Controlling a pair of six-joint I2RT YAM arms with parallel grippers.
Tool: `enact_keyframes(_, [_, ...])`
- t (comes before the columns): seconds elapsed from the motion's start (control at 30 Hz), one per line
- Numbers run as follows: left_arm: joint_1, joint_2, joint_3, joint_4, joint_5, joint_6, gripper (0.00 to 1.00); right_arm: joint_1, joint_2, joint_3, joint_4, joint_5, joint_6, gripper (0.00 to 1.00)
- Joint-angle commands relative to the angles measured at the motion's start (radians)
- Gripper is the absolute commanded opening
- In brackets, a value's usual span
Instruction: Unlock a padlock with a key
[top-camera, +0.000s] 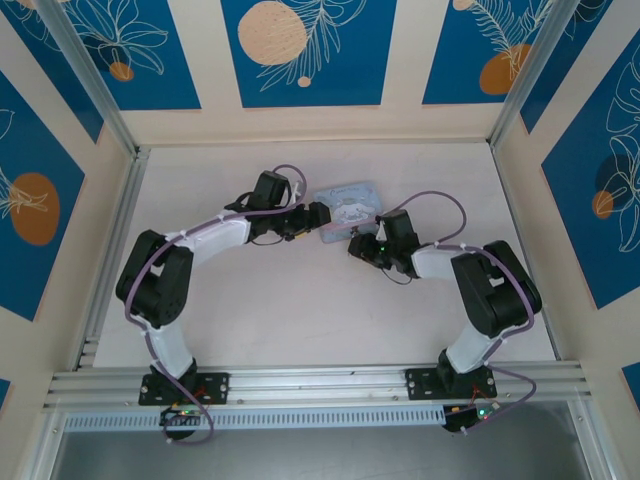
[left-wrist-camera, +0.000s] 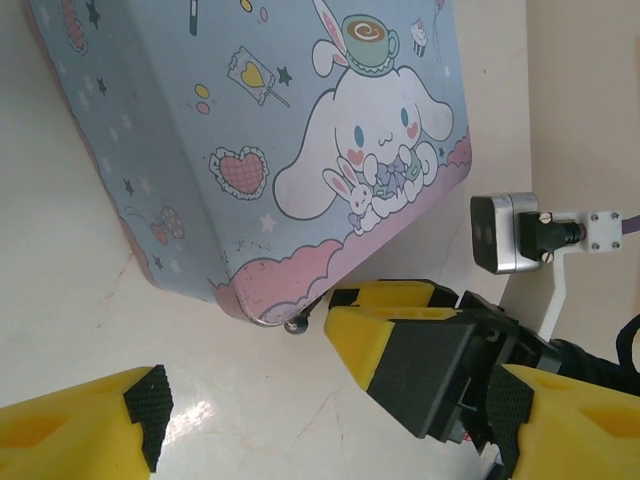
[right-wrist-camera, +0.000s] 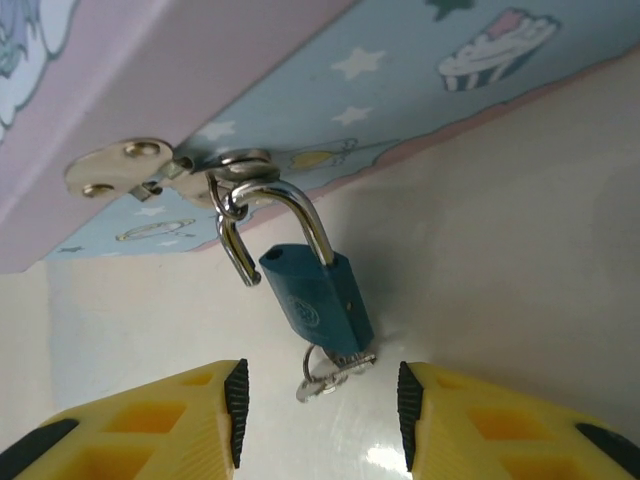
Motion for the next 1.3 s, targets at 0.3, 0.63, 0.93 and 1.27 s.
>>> enact_keyframes(0.3, [0.021, 0.028, 0.029, -0.002, 0.011, 0.006, 0.83, 0.033, 0.073, 0.067, -0.022, 0.088, -0.096, 0.45])
enact_keyframes(0.63, [0.023, 0.037, 0.027, 0.011, 0.008, -0.006, 0.83, 0.053, 0.102, 0.073, -0.02, 0.107, -0.107, 0.4])
enact_keyframes(0.93, [0.039, 0.055, 0.051, 0.003, -0.017, -0.01, 0.84, 0.052, 0.098, 0.064, -0.027, 0.121, -0.106, 0.22])
enact_keyframes(1.27, [0.035, 0.118, 0.206, -0.211, -0.228, 0.153, 0.85, 0.022, 0.063, 0.039, -0.028, 0.073, -0.045, 0.0])
